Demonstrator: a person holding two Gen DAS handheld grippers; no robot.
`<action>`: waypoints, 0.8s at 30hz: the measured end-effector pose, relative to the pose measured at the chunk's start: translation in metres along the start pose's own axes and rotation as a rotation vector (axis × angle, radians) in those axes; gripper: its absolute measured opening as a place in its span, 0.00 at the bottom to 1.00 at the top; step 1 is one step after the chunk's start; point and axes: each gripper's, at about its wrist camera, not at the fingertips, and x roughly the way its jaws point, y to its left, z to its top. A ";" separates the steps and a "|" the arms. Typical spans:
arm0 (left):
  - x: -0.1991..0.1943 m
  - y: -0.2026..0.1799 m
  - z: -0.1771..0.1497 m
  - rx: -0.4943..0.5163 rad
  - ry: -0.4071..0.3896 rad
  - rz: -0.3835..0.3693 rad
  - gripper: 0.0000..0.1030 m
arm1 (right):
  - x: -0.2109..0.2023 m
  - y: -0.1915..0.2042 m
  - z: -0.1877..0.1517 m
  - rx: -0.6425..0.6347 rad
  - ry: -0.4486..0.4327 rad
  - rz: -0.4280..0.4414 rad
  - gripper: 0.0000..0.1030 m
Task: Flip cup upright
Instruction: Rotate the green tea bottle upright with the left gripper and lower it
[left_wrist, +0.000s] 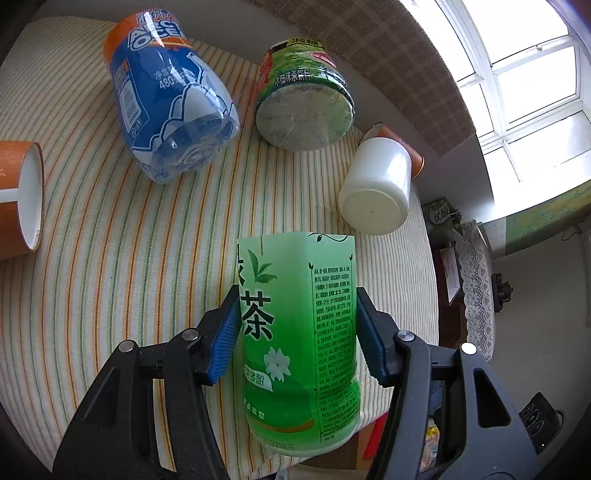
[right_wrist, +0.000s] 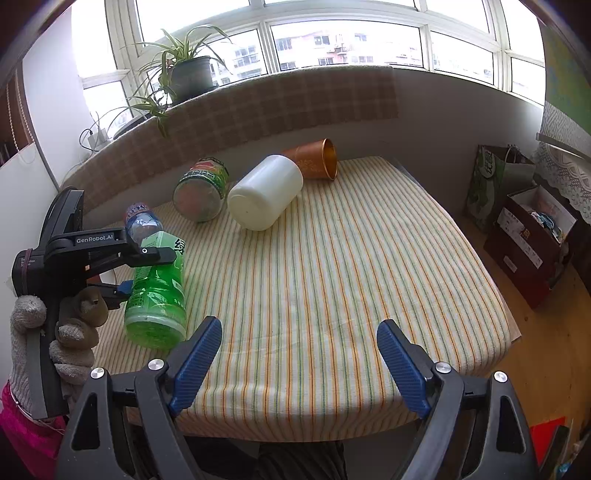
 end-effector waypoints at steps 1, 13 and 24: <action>-0.003 -0.004 -0.002 0.019 -0.012 0.010 0.56 | 0.000 0.000 0.000 0.000 0.000 0.001 0.85; -0.030 -0.039 -0.015 0.205 -0.176 0.122 0.55 | 0.003 -0.001 -0.002 0.016 0.017 0.012 0.85; -0.024 -0.059 -0.014 0.338 -0.276 0.226 0.55 | -0.001 -0.006 -0.002 0.028 0.007 0.007 0.85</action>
